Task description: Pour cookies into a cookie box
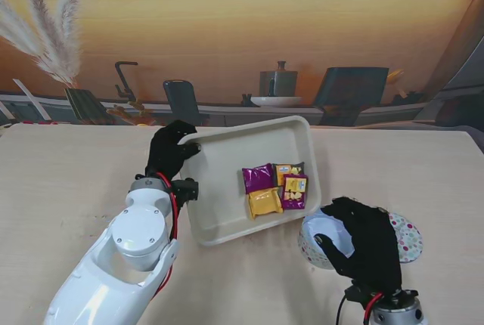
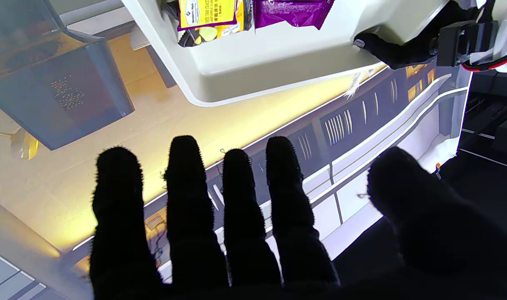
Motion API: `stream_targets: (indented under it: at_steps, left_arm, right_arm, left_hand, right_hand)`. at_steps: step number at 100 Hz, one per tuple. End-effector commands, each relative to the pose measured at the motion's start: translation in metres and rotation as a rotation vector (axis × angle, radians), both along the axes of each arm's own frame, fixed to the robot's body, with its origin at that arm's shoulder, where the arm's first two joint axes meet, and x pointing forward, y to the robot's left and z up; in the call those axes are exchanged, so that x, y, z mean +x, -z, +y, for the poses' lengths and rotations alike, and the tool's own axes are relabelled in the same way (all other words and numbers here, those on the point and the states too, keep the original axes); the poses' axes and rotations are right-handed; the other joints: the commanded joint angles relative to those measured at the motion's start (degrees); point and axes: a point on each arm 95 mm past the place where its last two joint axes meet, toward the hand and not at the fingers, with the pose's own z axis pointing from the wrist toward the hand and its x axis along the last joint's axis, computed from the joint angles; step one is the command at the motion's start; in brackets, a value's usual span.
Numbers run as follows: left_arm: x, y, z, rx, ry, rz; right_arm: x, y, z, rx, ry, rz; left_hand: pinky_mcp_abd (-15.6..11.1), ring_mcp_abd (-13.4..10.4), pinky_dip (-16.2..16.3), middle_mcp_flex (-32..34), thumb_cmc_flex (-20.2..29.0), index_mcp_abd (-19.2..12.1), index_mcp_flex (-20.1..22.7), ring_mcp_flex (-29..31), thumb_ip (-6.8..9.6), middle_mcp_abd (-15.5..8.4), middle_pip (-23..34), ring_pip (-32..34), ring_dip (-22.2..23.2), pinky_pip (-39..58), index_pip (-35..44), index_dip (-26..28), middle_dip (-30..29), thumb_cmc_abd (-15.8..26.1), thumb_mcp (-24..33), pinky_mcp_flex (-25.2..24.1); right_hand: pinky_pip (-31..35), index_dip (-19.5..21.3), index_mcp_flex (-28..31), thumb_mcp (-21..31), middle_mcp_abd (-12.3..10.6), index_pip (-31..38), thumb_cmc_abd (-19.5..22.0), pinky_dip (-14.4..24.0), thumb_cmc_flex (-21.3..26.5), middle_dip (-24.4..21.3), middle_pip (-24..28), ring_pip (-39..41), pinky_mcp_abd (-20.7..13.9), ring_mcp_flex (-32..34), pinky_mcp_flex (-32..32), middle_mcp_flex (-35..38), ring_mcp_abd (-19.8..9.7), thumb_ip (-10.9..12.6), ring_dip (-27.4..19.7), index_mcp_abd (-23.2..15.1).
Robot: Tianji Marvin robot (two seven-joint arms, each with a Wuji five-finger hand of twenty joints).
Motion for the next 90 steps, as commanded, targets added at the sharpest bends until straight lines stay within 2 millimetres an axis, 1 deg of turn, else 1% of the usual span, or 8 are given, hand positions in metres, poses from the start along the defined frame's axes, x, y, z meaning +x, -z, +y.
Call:
stream_targets:
  at_steps: [1,55,90]
  left_arm:
    - [-0.002,-0.011,-0.011,-0.018,0.034,-0.022]
    - [0.008,-0.014,-0.037,0.044,0.065,-0.038]
    - [0.013,-0.013,-0.052,0.131,0.089,-0.056]
  right_arm:
    - [-0.003,0.0,0.002,0.005,-0.002,0.006]
    - [-0.005,-0.001,0.001,0.016,0.0,-0.007]
    - [-0.005,-0.001,0.001,0.016,0.0,-0.006]
  left_hand:
    - [0.7,-2.6,-0.6,6.2,3.3,-2.0,1.4,6.3,2.93,-5.3,9.3,9.6,-1.3,1.4,2.2,0.6,3.1,5.4,8.1,2.0]
    - [0.7,-2.4,-0.9,6.4,3.2,-2.2,1.7,6.7,3.02,-5.2,9.2,9.8,-1.3,1.6,2.2,0.5,3.0,5.1,8.4,2.3]
    - [0.7,-2.6,-1.1,6.6,2.9,-2.5,1.8,7.0,3.17,-5.5,9.2,10.1,-1.4,1.9,2.4,0.4,2.9,5.0,8.8,2.6]
  right_hand:
    - [0.4,-0.2,0.3,1.1,0.0,-0.8,0.1,0.6,-1.8,-0.5,-0.9,-0.3,1.3,0.1,-0.6,1.8,1.8,0.0,0.3,-1.0]
    - [0.3,-0.1,0.5,1.2,0.0,-1.0,-0.1,0.8,-1.8,-0.5,-1.0,-0.3,1.4,0.1,-0.7,1.8,1.9,0.0,0.3,-1.0]
    - [0.2,0.0,0.5,1.2,0.0,-1.0,-0.1,0.9,-1.8,-0.5,-1.0,-0.3,1.4,0.2,-0.8,1.8,1.9,0.0,0.3,-1.0]
